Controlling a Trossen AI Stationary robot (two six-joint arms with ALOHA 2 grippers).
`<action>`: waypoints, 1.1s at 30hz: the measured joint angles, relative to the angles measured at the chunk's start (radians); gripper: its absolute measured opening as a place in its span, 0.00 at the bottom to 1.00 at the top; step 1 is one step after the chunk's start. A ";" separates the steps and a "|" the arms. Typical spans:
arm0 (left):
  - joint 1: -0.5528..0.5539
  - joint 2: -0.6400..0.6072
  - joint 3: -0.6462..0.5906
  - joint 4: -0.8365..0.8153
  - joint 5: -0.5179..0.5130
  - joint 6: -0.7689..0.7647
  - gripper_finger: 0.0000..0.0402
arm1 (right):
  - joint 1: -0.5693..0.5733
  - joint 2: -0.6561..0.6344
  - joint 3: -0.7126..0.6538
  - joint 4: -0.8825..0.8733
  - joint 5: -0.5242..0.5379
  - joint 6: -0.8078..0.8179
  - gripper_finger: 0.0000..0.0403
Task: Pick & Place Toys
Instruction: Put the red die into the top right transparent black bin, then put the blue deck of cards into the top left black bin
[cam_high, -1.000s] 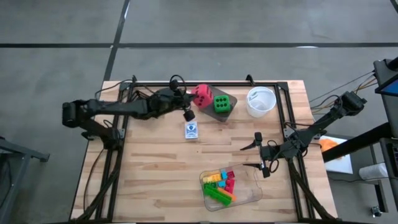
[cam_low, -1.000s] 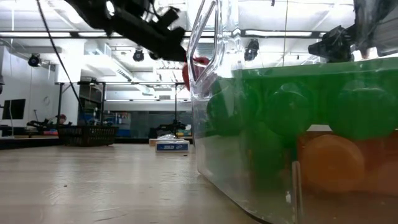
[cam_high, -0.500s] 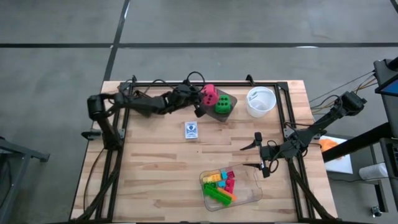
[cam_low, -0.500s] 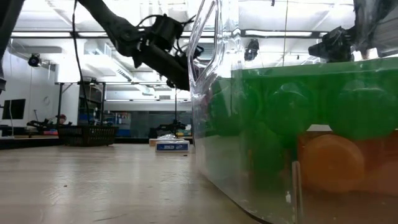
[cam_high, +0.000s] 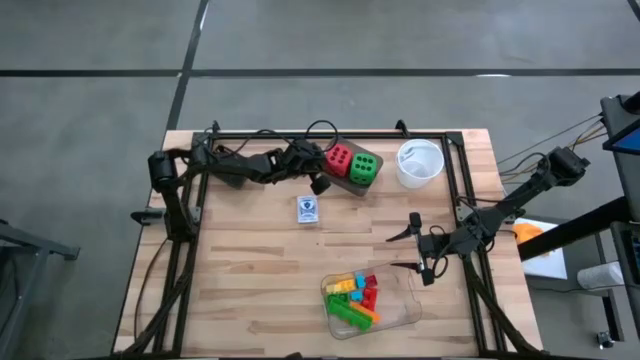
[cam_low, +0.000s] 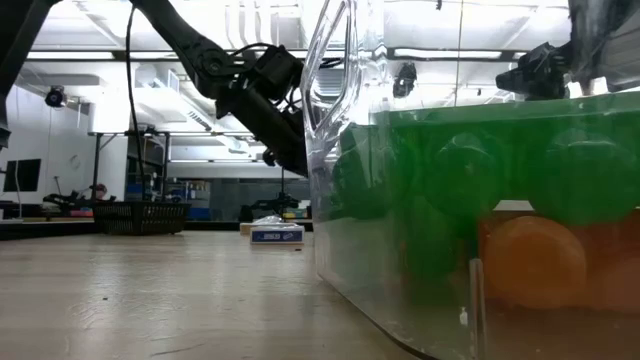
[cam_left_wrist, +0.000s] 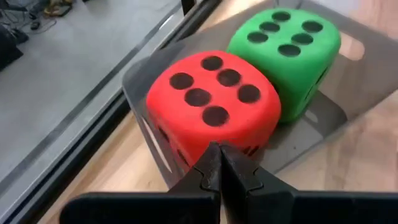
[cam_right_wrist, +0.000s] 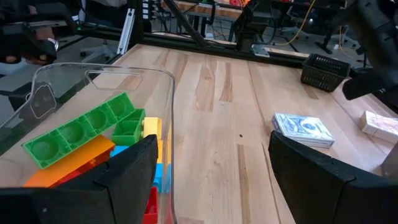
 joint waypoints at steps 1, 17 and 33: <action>0.000 0.000 0.000 -0.007 0.000 0.001 0.00 | 0.000 0.000 0.000 0.000 0.000 0.000 0.75; -0.004 -0.214 0.000 -0.123 0.284 0.060 0.00 | 0.000 0.000 0.000 -0.011 0.000 0.018 0.75; -0.052 -0.249 -0.015 -0.544 0.351 -0.366 0.55 | 0.000 0.000 0.000 -0.017 0.000 0.019 0.75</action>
